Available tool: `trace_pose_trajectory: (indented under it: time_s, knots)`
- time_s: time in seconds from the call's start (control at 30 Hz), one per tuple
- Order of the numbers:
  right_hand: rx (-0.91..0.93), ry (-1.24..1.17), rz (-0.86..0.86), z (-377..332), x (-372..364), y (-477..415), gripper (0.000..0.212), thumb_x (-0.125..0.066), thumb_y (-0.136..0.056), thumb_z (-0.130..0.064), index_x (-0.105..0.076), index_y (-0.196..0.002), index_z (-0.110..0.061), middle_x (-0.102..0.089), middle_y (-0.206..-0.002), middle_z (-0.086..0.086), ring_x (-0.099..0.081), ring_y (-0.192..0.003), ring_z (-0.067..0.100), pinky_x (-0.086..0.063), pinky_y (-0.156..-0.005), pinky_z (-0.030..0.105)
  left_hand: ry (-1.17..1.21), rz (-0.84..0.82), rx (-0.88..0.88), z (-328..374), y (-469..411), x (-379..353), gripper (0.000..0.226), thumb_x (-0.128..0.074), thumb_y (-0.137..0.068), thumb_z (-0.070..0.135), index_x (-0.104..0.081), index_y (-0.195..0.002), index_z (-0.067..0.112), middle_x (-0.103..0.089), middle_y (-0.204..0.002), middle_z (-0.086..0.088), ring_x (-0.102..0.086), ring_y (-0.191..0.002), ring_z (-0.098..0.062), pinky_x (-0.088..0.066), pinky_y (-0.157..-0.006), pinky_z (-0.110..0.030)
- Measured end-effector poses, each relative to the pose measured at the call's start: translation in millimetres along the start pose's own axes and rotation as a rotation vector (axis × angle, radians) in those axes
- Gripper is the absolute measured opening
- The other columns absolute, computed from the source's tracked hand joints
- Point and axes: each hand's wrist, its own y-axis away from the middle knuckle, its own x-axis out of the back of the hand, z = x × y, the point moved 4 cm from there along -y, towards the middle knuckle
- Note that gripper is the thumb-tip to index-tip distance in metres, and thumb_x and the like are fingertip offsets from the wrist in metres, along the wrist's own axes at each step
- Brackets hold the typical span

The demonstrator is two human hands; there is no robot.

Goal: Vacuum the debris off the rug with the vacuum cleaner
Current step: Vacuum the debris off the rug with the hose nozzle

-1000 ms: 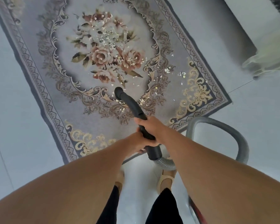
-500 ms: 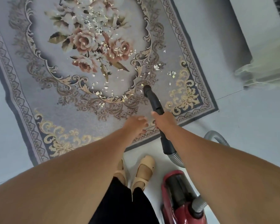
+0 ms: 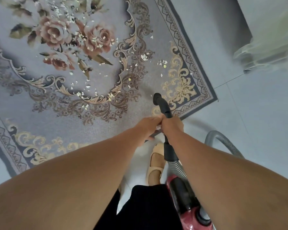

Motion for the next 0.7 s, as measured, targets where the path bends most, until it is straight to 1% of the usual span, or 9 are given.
trace_pose_trajectory:
  time_s: [0.07, 0.17, 0.23, 0.27, 0.37, 0.43, 0.5, 0.63, 0.7]
  knots:
    - [-0.042, -0.003, 0.019, 6, 6, -8, 0.020, -0.055, -0.089, -0.027, -0.058, -0.102, -0.012, -0.059, -0.074, 0.003, -0.059, -0.066, 0.023, -0.049, -0.063, 0.034, 0.012, -0.010, 0.005, 2, -9, -12, 0.032, -0.049, -0.096, 0.046, -0.064, -0.107, 0.020, -0.066, -0.112, 0.001, -0.062, -0.105, -0.019, -0.049, -0.091, -0.037]
    - [-0.049, -0.001, 0.014, 11, 15, -23, 0.021, -0.055, -0.089, -0.031, -0.056, -0.100, -0.013, -0.067, -0.086, 0.008, -0.065, -0.072, 0.025, -0.052, -0.065, 0.033, 0.051, 0.025, 0.021, 6, -22, -29, 0.035, -0.050, -0.095, 0.046, -0.063, -0.112, 0.018, -0.066, -0.105, 0.000, -0.063, -0.094, -0.015, -0.050, -0.088, -0.036]
    - [-0.034, 0.028, 0.018, 13, 21, -36, 0.022, -0.055, -0.088, -0.032, -0.054, -0.101, -0.014, -0.067, -0.088, 0.008, -0.065, -0.074, 0.025, -0.054, -0.067, 0.035, 0.067, 0.024, 0.032, 10, -27, -39, 0.038, -0.047, -0.096, 0.046, -0.060, -0.118, 0.017, -0.065, -0.100, 0.003, -0.061, -0.086, -0.010, -0.049, -0.086, -0.034]
    - [-0.026, 0.036, 0.018, 13, 22, -41, 0.023, -0.055, -0.088, -0.032, -0.053, -0.102, -0.014, -0.067, -0.088, 0.008, -0.066, -0.074, 0.025, -0.055, -0.068, 0.035, 0.075, 0.021, 0.032, 11, -29, -43, 0.038, -0.046, -0.097, 0.046, -0.059, -0.119, 0.017, -0.064, -0.100, 0.003, -0.061, -0.088, -0.011, -0.048, -0.086, -0.034]
    - [-0.010, 0.042, 0.004, 12, 25, -55, 0.033, -0.056, -0.088, -0.040, -0.056, -0.109, -0.014, -0.069, -0.093, 0.008, -0.068, -0.080, 0.026, -0.056, -0.073, 0.037, 0.077, 0.022, 0.022, 15, -38, -48, 0.040, -0.042, -0.099, 0.046, -0.060, -0.119, 0.018, -0.065, -0.110, 0.001, -0.060, -0.101, -0.018, -0.047, -0.090, -0.037]
    - [0.005, 0.063, -0.019, 11, 24, -61, 0.040, -0.055, -0.088, -0.047, -0.055, -0.113, -0.015, -0.069, -0.098, 0.007, -0.068, -0.084, 0.026, -0.056, -0.074, 0.037, 0.069, 0.051, 0.029, 16, -47, -46, 0.045, -0.038, -0.100, 0.049, -0.062, -0.122, 0.018, -0.065, -0.115, 0.001, -0.059, -0.105, -0.020, -0.047, -0.090, -0.038]
    - [0.015, 0.086, -0.048, 16, 20, -64, 0.045, -0.054, -0.088, -0.050, -0.053, -0.118, -0.016, -0.068, -0.102, 0.007, -0.068, -0.086, 0.026, -0.057, -0.078, 0.040, 0.073, 0.081, 0.039, 16, -53, -43, 0.046, -0.037, -0.100, 0.050, -0.062, -0.123, 0.018, -0.066, -0.118, 0.000, -0.059, -0.109, -0.022, -0.049, -0.090, -0.037]
    - [0.049, 0.124, -0.107, 36, 13, -60, 0.046, -0.053, -0.089, -0.052, -0.051, -0.118, -0.016, -0.068, -0.102, 0.009, -0.069, -0.084, 0.028, -0.058, -0.078, 0.041, 0.074, 0.110, 0.040, 14, -56, -40, 0.046, -0.039, -0.099, 0.051, -0.061, -0.121, 0.017, -0.067, -0.114, 0.001, -0.061, -0.107, -0.022, -0.050, -0.094, -0.039]
    - [0.064, 0.125, -0.127, 40, 10, -56, 0.045, -0.053, -0.090, -0.051, -0.051, -0.118, -0.016, -0.068, -0.101, 0.009, -0.068, -0.084, 0.029, -0.057, -0.079, 0.042, 0.077, 0.129, 0.045, 12, -57, -38, 0.048, -0.039, -0.098, 0.052, -0.062, -0.120, 0.016, -0.067, -0.114, -0.002, -0.062, -0.106, -0.023, -0.051, -0.093, -0.038]
